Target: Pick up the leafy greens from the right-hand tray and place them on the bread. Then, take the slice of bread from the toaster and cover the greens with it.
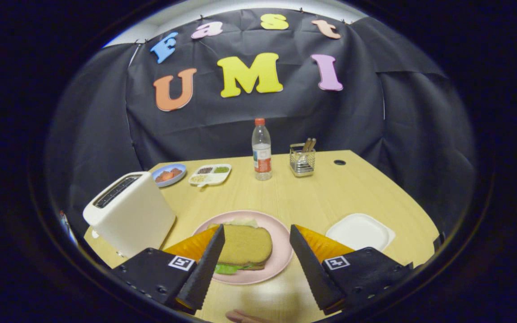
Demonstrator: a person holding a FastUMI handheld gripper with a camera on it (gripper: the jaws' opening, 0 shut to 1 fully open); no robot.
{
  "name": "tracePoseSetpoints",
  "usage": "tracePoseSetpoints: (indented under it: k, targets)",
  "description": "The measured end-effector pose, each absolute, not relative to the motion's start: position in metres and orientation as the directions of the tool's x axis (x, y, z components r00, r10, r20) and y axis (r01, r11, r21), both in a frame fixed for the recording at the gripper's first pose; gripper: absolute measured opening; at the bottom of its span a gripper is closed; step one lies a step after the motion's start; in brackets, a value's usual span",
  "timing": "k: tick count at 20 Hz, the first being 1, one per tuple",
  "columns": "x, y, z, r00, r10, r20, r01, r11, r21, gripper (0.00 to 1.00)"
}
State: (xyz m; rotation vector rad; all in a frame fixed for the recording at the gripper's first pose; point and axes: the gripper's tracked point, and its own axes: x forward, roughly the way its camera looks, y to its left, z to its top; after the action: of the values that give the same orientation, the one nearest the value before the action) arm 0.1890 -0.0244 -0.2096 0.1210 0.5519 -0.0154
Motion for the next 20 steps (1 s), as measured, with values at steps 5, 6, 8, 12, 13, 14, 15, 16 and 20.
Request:
tracePoseSetpoints:
  k: [5,6,8,12,13,14,15,16,20]
  targets:
    - [0.136,-0.015,-0.131,0.924,0.053,-0.379,-0.015,0.995,0.103,0.96]
    - [0.124,-0.015,-0.116,0.938,0.046,-0.345,-0.018,0.996,0.084,0.96]
    - [0.1,-0.022,-0.09,0.958,0.004,-0.287,0.009,0.999,0.044,0.96]
    - [0.054,-0.033,-0.041,0.982,-0.052,-0.179,0.051,0.999,-0.008,0.96]
    - [0.042,-0.032,-0.034,0.984,-0.047,-0.174,0.047,0.999,-0.004,0.96]
    - [0.03,-0.027,-0.033,0.984,-0.033,-0.176,0.034,0.999,0.0,0.96]
    - [0.021,-0.026,-0.029,0.984,-0.028,-0.179,0.03,0.999,0.009,0.96]
    - [0.013,-0.031,-0.022,0.985,-0.035,-0.171,0.038,0.999,0.012,0.96]
    - [-0.005,-0.038,-0.014,0.985,-0.075,-0.155,0.075,0.997,-0.004,0.95]
